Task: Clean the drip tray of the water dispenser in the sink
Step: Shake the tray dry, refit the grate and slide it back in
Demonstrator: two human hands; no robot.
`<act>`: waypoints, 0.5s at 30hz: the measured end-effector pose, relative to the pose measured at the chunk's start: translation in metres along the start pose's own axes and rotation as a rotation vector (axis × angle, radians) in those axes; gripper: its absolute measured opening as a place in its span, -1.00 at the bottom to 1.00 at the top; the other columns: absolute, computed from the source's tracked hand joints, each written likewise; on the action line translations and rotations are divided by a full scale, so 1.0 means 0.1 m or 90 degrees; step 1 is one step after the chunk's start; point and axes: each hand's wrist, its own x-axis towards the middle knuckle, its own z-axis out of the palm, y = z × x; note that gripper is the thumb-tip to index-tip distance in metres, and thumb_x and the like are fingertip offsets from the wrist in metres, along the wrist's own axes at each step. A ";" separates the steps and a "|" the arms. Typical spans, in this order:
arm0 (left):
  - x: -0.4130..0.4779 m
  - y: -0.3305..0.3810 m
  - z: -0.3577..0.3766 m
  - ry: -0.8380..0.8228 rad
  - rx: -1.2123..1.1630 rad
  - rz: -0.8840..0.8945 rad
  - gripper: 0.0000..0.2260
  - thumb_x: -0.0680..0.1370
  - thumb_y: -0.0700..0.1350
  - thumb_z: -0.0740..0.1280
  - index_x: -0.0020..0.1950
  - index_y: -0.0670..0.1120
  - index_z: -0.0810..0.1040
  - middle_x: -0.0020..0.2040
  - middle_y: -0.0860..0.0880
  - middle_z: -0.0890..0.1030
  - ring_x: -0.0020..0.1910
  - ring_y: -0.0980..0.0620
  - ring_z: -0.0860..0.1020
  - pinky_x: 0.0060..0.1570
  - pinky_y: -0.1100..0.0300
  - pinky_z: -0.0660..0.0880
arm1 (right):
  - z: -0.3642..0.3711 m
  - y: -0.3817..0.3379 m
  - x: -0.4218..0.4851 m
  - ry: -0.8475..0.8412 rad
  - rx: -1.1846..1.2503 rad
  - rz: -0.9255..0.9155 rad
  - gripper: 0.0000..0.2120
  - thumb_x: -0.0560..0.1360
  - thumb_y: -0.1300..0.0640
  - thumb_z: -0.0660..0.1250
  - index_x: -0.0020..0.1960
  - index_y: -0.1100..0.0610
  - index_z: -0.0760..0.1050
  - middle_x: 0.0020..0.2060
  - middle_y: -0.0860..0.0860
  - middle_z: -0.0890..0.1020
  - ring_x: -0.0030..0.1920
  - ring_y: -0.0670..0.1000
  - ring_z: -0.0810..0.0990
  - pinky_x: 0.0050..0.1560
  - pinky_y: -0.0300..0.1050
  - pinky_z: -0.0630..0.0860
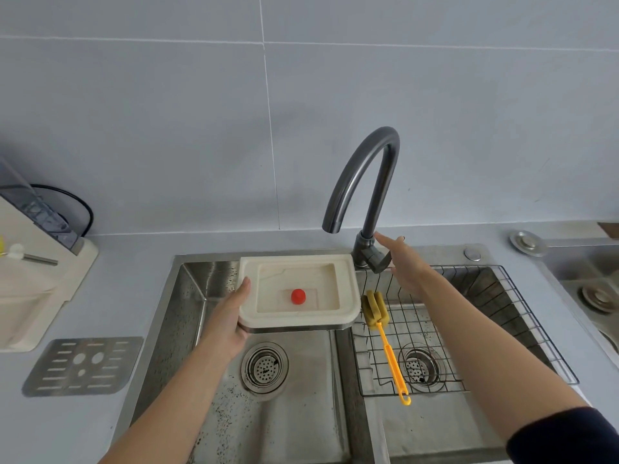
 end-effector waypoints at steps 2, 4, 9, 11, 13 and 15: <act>-0.03 0.02 -0.01 0.001 -0.001 0.000 -0.86 0.47 -0.03 0.32 -0.05 -0.06 0.54 -0.17 -0.06 0.67 -0.13 -0.05 0.61 -0.19 0.02 0.52 | 0.04 -0.01 -0.09 0.007 -0.033 -0.014 -0.06 0.46 -0.14 0.25 0.47 0.13 -0.36 0.52 0.15 -0.09 0.50 0.18 -0.09 0.46 0.17 -0.09; -0.06 0.04 -0.02 0.006 0.000 0.001 -0.85 0.45 -0.02 0.32 -0.05 -0.06 0.54 -0.16 -0.06 0.66 -0.13 -0.05 0.60 -0.20 0.05 0.52 | 0.14 0.02 -0.23 -0.025 -0.053 -0.039 -0.01 0.43 -0.13 0.30 0.46 0.10 -0.39 0.52 0.11 -0.03 0.50 0.16 -0.04 0.46 0.17 -0.09; -0.13 0.09 -0.10 0.005 0.004 0.013 -0.87 0.47 -0.02 0.31 -0.06 -0.05 0.55 -0.13 -0.07 0.66 -0.11 -0.05 0.60 -0.19 0.05 0.51 | 0.44 0.30 -0.59 -0.155 -0.118 -0.087 0.20 0.24 -0.12 0.48 0.47 0.01 -0.38 0.52 -0.03 -0.01 0.49 0.00 0.06 0.49 0.09 0.07; -0.17 0.10 -0.13 0.006 0.004 0.010 -0.87 0.47 -0.02 0.31 -0.07 -0.05 0.56 -0.17 -0.06 0.67 -0.12 -0.05 0.60 -0.22 0.06 0.50 | 0.52 0.37 -0.71 -0.212 -0.122 -0.122 0.18 0.21 0.00 0.49 0.48 -0.03 -0.34 0.44 -0.16 0.16 0.36 -0.16 0.29 0.36 -0.04 0.36; -0.21 0.10 -0.17 0.012 0.003 0.006 -0.85 0.46 -0.01 0.32 -0.08 -0.07 0.55 -0.16 -0.07 0.66 -0.10 -0.06 0.59 -0.20 0.06 0.50 | 0.60 0.39 -0.78 -0.270 -0.112 -0.196 0.02 0.20 0.11 0.51 0.42 -0.13 -0.09 0.28 -0.21 0.31 0.21 -0.27 0.43 0.12 -0.22 0.53; -0.24 0.11 -0.21 0.013 0.013 -0.003 -0.81 0.43 0.01 0.33 -0.06 -0.08 0.54 -0.09 -0.11 0.64 -0.06 -0.08 0.58 -0.11 0.01 0.52 | 0.66 0.43 -0.82 -0.287 -0.106 -0.236 -0.08 0.19 0.24 0.51 0.36 -0.04 0.05 0.23 -0.08 0.37 0.23 -0.19 0.45 0.08 -0.23 0.52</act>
